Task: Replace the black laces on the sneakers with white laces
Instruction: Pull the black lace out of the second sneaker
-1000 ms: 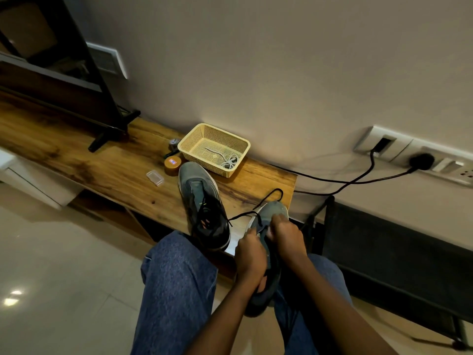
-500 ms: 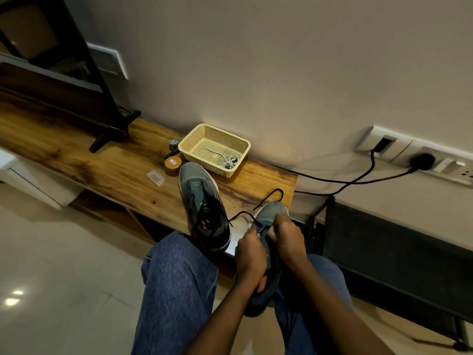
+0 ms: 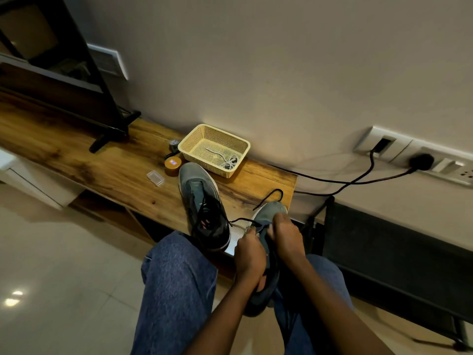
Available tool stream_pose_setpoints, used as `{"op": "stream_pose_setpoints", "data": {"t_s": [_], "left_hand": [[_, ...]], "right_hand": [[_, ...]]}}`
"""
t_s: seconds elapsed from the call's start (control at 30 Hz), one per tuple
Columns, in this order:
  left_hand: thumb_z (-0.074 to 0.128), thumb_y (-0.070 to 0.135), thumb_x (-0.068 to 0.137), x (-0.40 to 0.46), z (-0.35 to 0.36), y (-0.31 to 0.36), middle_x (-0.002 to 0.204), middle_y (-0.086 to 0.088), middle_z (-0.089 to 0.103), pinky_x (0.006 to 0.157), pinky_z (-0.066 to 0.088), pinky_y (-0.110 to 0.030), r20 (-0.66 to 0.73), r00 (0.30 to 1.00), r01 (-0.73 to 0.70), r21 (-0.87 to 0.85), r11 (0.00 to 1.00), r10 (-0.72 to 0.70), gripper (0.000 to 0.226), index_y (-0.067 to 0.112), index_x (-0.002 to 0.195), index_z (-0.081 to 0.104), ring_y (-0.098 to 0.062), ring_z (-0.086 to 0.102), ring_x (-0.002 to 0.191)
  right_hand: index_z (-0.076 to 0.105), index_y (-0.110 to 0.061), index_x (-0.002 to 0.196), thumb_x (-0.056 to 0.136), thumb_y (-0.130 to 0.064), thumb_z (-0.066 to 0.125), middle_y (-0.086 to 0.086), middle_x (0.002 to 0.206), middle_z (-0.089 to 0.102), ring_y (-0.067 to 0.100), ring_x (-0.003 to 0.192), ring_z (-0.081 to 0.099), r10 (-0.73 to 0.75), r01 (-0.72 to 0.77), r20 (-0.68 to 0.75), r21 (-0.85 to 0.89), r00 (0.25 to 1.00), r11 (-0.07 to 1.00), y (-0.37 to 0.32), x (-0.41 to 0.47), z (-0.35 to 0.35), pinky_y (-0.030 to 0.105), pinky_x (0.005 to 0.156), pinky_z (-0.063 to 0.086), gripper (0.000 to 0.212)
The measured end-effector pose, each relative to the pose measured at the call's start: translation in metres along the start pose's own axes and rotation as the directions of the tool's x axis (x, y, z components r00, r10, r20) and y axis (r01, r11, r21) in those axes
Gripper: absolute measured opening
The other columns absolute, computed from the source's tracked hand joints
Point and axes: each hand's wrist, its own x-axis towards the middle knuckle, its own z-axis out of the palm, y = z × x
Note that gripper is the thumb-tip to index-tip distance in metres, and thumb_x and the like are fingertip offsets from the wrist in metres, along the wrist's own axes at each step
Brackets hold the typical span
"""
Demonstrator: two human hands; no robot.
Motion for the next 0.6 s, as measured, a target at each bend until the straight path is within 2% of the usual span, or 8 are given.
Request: {"op": "stream_pose_setpoints", "data": {"t_s": [0.07,0.1,0.17,0.3,0.43,0.5,0.57,0.6], "left_hand": [[0.036,0.017,0.102,0.0,0.0,0.001,0.113,-0.014,0.065,0.079,0.044,-0.037,0.003,1.0,-0.017,0.043,0.999,0.017,0.03,0.013,0.125,0.054,-0.032,0.059,0.104],[0.035,0.017,0.103,0.0,-0.001,0.002,0.114,-0.014,0.064,0.079,0.044,-0.036,0.002,1.0,-0.019,0.059,0.998,0.019,0.031,0.012,0.127,0.053,-0.032,0.059,0.105],[0.036,0.017,0.102,0.001,-0.001,0.002,0.114,-0.014,0.065,0.078,0.044,-0.036,0.001,1.0,-0.017,0.06,0.998,0.017,0.031,0.012,0.127,0.054,-0.031,0.059,0.105],[0.036,0.018,0.102,0.002,0.0,0.001,0.113,-0.013,0.065,0.079,0.045,-0.037,0.019,1.0,-0.002,0.021,1.0,0.002,0.031,0.015,0.126,0.055,-0.031,0.059,0.104],[0.035,0.016,0.102,0.002,-0.001,0.001,0.116,-0.013,0.064,0.082,0.044,-0.037,0.015,1.0,-0.002,0.042,0.999,0.001,0.034,0.014,0.131,0.052,-0.031,0.058,0.107],[0.036,0.016,0.102,0.001,-0.002,0.001,0.116,-0.013,0.065,0.082,0.045,-0.037,0.014,1.0,0.019,-0.001,1.0,-0.019,0.032,0.015,0.129,0.053,-0.031,0.059,0.107],[0.036,0.017,0.102,0.0,0.0,0.002,0.117,-0.013,0.064,0.083,0.045,-0.037,0.011,1.0,0.018,-0.014,1.0,-0.018,0.032,0.015,0.129,0.053,-0.031,0.058,0.107],[0.035,0.018,0.102,0.0,0.0,0.002,0.118,-0.013,0.063,0.083,0.045,-0.037,0.007,1.0,0.007,-0.002,1.0,-0.007,0.033,0.014,0.13,0.053,-0.031,0.058,0.108]], "right_hand": [[0.045,-0.007,0.089,0.094,-0.013,0.047,0.021,0.097,0.054,0.031,0.077,0.051,0.122,-0.098,-0.082,0.247,0.989,0.964,0.004,-0.006,0.003,0.038,0.062,0.034,0.009],[0.043,-0.009,0.086,0.093,-0.013,0.048,0.019,0.094,0.054,0.029,0.076,0.05,0.171,-0.131,-0.101,0.314,0.98,0.94,0.005,-0.008,0.003,0.039,0.063,0.037,0.01],[0.043,-0.01,0.088,0.094,-0.016,0.05,0.014,0.093,0.055,0.03,0.079,0.054,0.168,-0.13,-0.097,0.315,0.981,0.94,0.004,-0.008,0.0,0.037,0.065,0.039,0.011],[0.048,-0.01,0.108,0.093,-0.023,0.055,0.009,0.112,0.052,0.032,0.098,0.057,-0.035,0.039,0.064,-0.073,0.997,0.997,0.0,-0.001,-0.005,0.032,0.063,0.035,0.022],[0.049,-0.006,0.111,0.097,-0.014,0.044,0.013,0.116,0.052,0.033,0.101,0.056,-0.093,0.118,0.108,-0.253,0.99,0.96,-0.008,0.003,-0.005,0.033,0.063,0.032,0.017],[0.047,-0.004,0.107,0.096,-0.011,0.042,0.017,0.113,0.052,0.037,0.095,0.057,-0.062,0.076,0.082,-0.184,0.995,0.98,-0.007,0.003,-0.002,0.035,0.061,0.032,0.014],[0.042,-0.009,0.091,0.092,-0.01,0.043,0.018,0.098,0.053,0.036,0.081,0.055,0.051,-0.05,-0.014,0.061,0.999,0.997,-0.002,-0.001,0.003,0.038,0.059,0.031,0.002],[0.039,-0.011,0.086,0.091,-0.012,0.043,0.016,0.09,0.052,0.033,0.076,0.052,0.131,-0.118,-0.05,0.206,0.99,0.972,0.0,-0.004,0.005,0.037,0.059,0.032,0.007]]}}
